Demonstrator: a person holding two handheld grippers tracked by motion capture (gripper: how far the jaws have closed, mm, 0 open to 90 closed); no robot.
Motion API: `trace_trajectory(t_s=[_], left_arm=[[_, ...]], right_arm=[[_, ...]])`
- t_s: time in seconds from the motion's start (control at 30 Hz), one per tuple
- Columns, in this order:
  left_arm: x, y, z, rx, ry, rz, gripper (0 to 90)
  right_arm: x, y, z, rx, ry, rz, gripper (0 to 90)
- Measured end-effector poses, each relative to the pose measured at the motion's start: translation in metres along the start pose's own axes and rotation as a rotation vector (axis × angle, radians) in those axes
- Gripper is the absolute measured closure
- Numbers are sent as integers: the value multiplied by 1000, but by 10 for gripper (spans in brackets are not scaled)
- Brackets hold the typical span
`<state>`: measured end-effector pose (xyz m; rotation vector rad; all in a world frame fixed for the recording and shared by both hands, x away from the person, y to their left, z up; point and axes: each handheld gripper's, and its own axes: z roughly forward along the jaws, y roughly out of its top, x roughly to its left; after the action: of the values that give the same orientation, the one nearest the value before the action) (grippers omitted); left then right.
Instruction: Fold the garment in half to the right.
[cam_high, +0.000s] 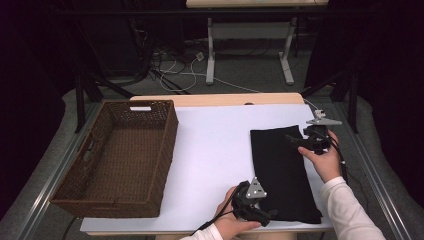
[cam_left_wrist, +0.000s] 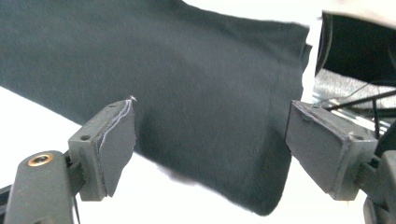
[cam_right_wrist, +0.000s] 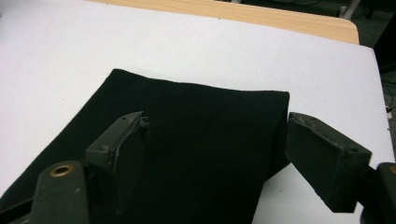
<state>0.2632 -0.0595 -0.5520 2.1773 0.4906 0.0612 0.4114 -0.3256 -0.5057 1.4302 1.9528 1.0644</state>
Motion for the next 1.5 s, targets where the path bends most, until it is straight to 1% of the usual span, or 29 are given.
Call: trace_trajectory(t_s=[0.03,0.07,0.17,0.23,0.27,0.33,0.37,0.43,0.47,0.57,0.6,0.67,0.7,0.73,0.77,0.83,0.87,0.9,0.97,1.03,1.07,1.1,1.17,1.2,1.3,1.33,1.4,1.47,1.5], left_arm=[[-1,-1,1,5,2,1,168],[-2,-3,0,12,-4,-5,168],[-4,-6,-1,15,1,6,169],[-6,-9,-1,19,5,6,169],[-7,-10,-2,24,11,14,169],[-8,-14,-3,32,15,25,169],[-9,-15,-3,36,21,18,171],[-9,-18,-3,40,21,19,192],[-8,-19,-4,54,20,27,199],[-9,-21,-3,47,37,24,237],[-9,-21,-3,45,43,28,241],[-11,-21,-4,54,43,27,273],[-11,-22,-4,55,43,36,297],[-13,-22,-5,59,39,41,345],[-14,-23,-5,57,34,39,365],[-17,-24,-6,64,44,49,411],[-18,-24,-6,64,32,27,451],[-18,-24,-6,73,26,36,479],[-21,-24,-6,69,43,35,488],[-22,-24,-6,72,47,26,505],[-22,-24,-7,81,47,37,525],[-23,-24,-7,76,48,32,545],[-23,-24,-8,80,28,26,603],[-23,-24,-8,86,25,30,623],[-23,-24,-9,92,6,20,706],[-23,-24,-9,93,2,20,742],[-23,-24,-8,92,6,29,779],[-22,-24,-9,102,-5,28,835],[-22,-24,-8,99,-6,28,858]], right_arm=[[0,0,0,-1,1,1,208],[1,0,0,-2,2,1,208],[1,0,-2,-1,-1,-3,208],[1,0,-3,-6,1,-1,208],[1,0,-4,-9,5,9,208],[2,0,-4,-10,6,8,208],[2,-1,-4,-5,7,3,208],[4,-1,-3,-6,8,-2,208],[4,-1,-3,-6,10,-3,208],[8,-1,-3,-3,17,-8,208],[8,-1,-3,-5,11,-16,208],[10,-2,-3,-6,4,-22,208],[10,-2,-3,-5,1,-30,208],[10,-2,-3,-5,1,-34,208],[11,-2,-4,-6,-1,-33,208],[11,-2,-4,0,-2,-34,208],[10,-2,-4,0,-3,-38,208],[10,-3,-4,0,-3,-34,208],[9,-3,-4,2,3,-31,208],[9,-3,-4,0,6,-19,208],[9,-3,-5,2,8,-20,209],[9,-3,-5,0,9,-18,209],[10,-3,-5,-5,12,-13,209],[10,-2,-6,-4,11,-17,210],[10,-2,-6,-8,18,-20,212],[10,-2,-7,-10,19,-23,215],[12,-2,-6,-19,15,-26,218],[14,-1,-7,-18,26,-14,221],[14,-1,-8,-16,28,-21,224]])
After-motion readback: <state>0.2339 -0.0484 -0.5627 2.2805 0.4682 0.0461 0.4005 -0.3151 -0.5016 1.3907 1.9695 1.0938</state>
